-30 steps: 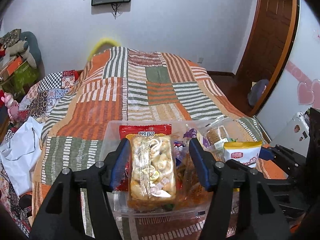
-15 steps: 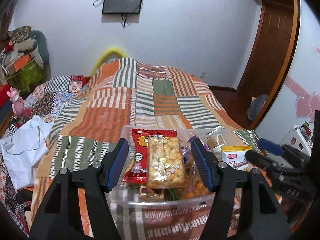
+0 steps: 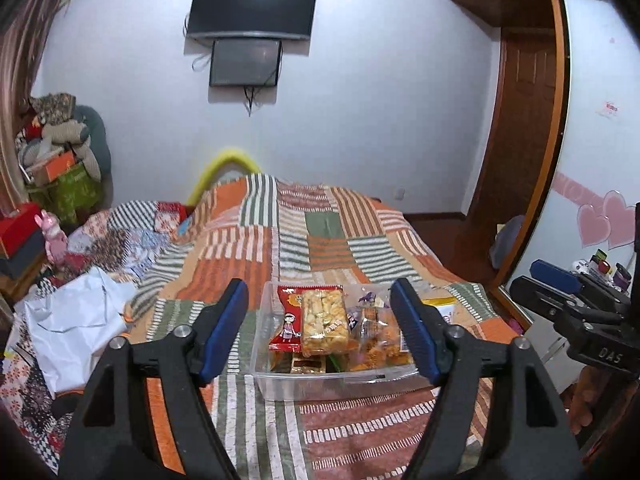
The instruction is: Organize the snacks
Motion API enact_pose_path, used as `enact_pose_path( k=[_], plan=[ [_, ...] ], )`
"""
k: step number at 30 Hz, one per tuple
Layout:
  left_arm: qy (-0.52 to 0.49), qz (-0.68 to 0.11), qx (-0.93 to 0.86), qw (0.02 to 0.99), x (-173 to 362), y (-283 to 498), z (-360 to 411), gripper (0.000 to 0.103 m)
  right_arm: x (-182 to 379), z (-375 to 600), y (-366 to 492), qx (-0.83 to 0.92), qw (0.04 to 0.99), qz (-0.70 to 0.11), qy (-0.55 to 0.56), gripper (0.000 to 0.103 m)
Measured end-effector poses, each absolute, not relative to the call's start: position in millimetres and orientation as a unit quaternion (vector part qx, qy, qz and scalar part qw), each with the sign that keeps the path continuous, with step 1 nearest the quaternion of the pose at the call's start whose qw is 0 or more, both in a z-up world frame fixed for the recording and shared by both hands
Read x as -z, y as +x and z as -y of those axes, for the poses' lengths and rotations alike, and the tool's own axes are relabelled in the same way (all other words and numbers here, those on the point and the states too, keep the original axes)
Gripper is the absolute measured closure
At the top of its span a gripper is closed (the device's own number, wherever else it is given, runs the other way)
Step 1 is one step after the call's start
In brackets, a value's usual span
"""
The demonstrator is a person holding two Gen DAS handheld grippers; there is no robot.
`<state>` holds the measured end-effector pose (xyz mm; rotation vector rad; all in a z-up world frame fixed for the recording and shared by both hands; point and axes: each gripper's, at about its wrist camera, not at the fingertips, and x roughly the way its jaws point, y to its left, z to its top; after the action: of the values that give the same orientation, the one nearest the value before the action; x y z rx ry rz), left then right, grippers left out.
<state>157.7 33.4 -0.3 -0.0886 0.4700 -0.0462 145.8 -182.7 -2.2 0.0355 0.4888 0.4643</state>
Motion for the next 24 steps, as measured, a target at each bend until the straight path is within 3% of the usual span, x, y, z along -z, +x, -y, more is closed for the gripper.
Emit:
enact_pose_path(
  k=[2, 8, 16, 24],
  plan=[
    [-0.039, -0.211, 0.016, 0.977, -6.5, 143.4, -30.5, 0.016, -2.7, 182.3, 136.7, -0.230, 0.947, -0.226, 0.016, 0.027],
    [-0.036, -0.179, 0.010, 0.983, -12.4, 120.9, -27.9, 0.006, -8.5, 182.9, 117.7, -0.226, 0.956, -0.188, 0.011, 0.016],
    [-0.049, -0.157, 0.007, 0.986, -10.1, 104.5, -29.7, 0.000, -8.0, 184.0, 108.7, -0.219, 0.963, -0.157, 0.016, 0.001],
    [-0.047, -0.141, -0.001, 0.989, -6.2, 92.8, -27.0, 0.000, -4.2, 182.4, 100.0, -0.227, 0.963, -0.144, 0.018, 0.000]
  ],
)
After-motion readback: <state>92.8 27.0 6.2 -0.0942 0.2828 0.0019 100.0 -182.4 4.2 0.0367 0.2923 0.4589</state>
